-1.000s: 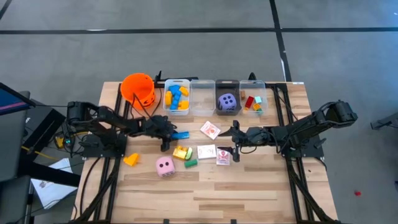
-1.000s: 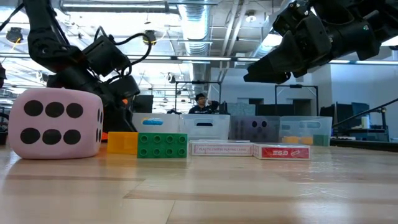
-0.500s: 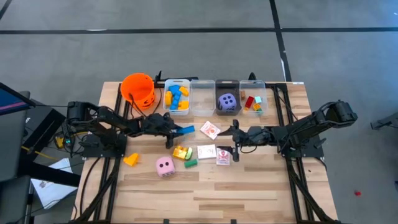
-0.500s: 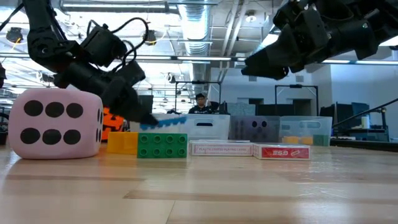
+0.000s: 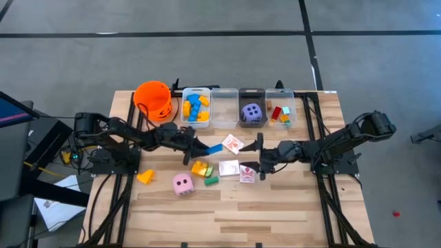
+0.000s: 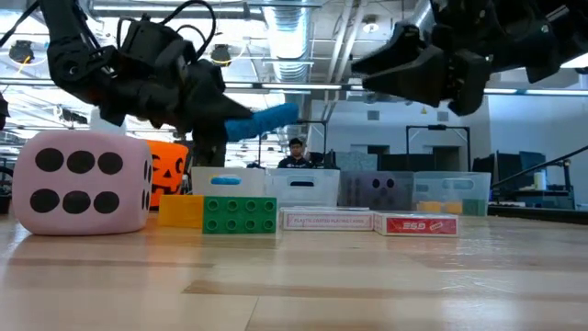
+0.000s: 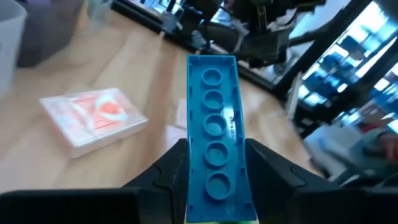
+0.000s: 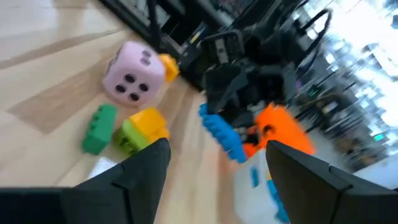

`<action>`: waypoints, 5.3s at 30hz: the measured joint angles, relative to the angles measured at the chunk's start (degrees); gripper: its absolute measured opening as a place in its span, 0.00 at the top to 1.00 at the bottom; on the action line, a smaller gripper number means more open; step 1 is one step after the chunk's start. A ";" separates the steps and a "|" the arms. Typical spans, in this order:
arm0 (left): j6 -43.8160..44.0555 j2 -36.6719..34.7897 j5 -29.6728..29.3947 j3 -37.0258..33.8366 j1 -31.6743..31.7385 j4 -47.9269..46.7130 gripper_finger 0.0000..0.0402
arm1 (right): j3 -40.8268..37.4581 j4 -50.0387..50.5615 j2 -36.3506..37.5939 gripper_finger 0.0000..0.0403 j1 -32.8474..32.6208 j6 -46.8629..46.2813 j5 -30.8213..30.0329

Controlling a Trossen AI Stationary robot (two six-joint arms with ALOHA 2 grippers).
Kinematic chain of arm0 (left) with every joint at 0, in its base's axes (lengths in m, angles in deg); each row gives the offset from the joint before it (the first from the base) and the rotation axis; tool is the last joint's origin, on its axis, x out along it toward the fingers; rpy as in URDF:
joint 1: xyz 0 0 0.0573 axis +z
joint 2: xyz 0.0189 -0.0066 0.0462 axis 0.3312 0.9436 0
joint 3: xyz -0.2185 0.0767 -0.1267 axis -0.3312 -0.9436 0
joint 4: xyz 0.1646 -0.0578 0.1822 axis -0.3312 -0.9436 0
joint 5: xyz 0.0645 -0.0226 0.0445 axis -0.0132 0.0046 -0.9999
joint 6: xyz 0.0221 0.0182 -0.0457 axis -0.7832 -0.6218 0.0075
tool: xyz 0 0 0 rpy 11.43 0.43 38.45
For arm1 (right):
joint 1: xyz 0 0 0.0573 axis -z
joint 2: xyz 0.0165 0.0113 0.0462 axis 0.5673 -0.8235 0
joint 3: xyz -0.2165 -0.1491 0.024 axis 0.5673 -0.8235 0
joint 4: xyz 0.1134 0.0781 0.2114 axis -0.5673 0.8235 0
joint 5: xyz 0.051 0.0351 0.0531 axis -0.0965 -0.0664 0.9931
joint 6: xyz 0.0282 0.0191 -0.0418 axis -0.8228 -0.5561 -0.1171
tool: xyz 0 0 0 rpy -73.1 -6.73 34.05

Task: Pick & Place Toys
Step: Put the small blue game piece into the right transparent bin

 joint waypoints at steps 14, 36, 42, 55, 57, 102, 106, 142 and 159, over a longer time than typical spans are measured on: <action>2.56 -0.02 0.27 11.91 -7.78 -2.15 0.70 | 6.69 8.61 -0.52 0.34 -0.13 0.45 0.26; 2.41 -0.02 -3.20 15.23 -9.21 -11.68 0.70 | 9.33 10.32 -0.54 0.34 -0.11 -1.03 5.16; 2.41 -0.02 -3.45 15.23 -9.18 -11.55 0.69 | 9.33 10.21 -0.54 0.34 -0.11 -1.02 6.40; 2.45 -0.02 -4.50 15.23 -9.18 -9.00 0.69 | 9.33 8.17 -0.54 0.34 2.46 -0.45 6.15; 2.52 -0.02 -4.84 15.23 -9.16 -8.86 0.69 | 9.33 7.90 -0.54 0.34 2.88 -0.45 6.16; 2.34 0.00 -6.03 15.26 -11.17 -13.23 0.68 | 28.30 23.46 -17.74 0.68 -1.76 1.30 -1.30; 1.90 0.00 -6.11 15.29 -10.26 -13.24 0.68 | 28.30 23.72 -17.74 0.69 -2.87 1.16 -5.78; -38.00 -8.59 -10.85 15.25 -2.61 -34.80 0.42 | 28.20 38.97 -17.77 0.75 -3.05 -35.03 -20.87; -38.22 12.34 -11.24 15.25 -2.56 -30.47 0.33 | 28.20 38.94 -17.77 0.41 -1.14 -35.14 -20.87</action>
